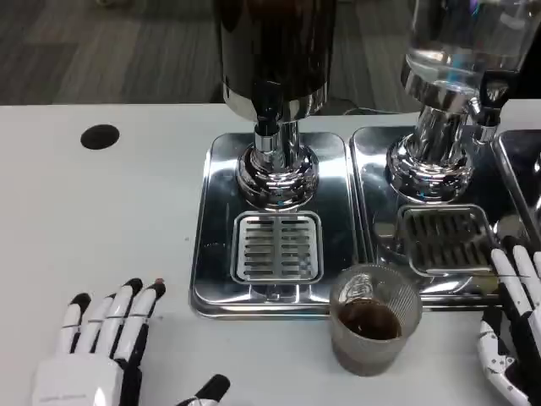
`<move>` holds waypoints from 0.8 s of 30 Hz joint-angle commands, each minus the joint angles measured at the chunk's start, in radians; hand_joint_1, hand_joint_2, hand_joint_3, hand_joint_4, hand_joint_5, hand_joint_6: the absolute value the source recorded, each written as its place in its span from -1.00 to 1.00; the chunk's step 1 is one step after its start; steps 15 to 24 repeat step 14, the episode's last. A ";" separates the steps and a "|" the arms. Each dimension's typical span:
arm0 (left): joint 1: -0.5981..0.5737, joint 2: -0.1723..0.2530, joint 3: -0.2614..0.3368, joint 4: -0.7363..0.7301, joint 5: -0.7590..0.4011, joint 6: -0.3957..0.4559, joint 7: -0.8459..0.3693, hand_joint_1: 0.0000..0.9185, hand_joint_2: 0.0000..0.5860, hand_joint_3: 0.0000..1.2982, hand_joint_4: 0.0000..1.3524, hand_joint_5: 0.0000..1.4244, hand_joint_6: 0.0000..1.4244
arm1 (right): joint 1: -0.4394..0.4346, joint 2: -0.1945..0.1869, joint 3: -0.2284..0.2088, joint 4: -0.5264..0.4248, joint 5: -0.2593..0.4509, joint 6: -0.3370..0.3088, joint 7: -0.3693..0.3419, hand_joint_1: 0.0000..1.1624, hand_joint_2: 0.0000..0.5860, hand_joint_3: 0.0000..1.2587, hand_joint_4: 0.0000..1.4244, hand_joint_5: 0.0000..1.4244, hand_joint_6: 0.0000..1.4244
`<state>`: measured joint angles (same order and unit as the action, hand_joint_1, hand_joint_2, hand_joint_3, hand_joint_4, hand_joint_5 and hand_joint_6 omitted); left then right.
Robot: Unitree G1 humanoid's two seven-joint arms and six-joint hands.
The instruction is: Grasp the cup under the faucet to collect the drink, then remove the cup.
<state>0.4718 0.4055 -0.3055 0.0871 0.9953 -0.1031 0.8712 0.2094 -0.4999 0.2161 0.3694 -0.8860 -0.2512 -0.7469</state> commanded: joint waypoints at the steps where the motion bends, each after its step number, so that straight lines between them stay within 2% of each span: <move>1: 0.004 -0.009 -0.013 0.011 0.009 -0.002 0.027 -1.00 -0.58 -0.69 -1.00 -0.75 -0.89 | 0.005 -0.013 0.008 -0.011 0.005 0.001 0.003 -1.00 1.00 -0.89 -1.00 -1.00 -1.00; 24: 0.005 -0.005 -0.007 0.001 0.000 0.000 0.024 -1.00 -0.56 -0.65 -1.00 -0.74 -0.89 | 0.005 -0.013 0.013 -0.026 0.010 0.004 0.013 -1.00 1.00 -0.88 -1.00 -1.00 -1.00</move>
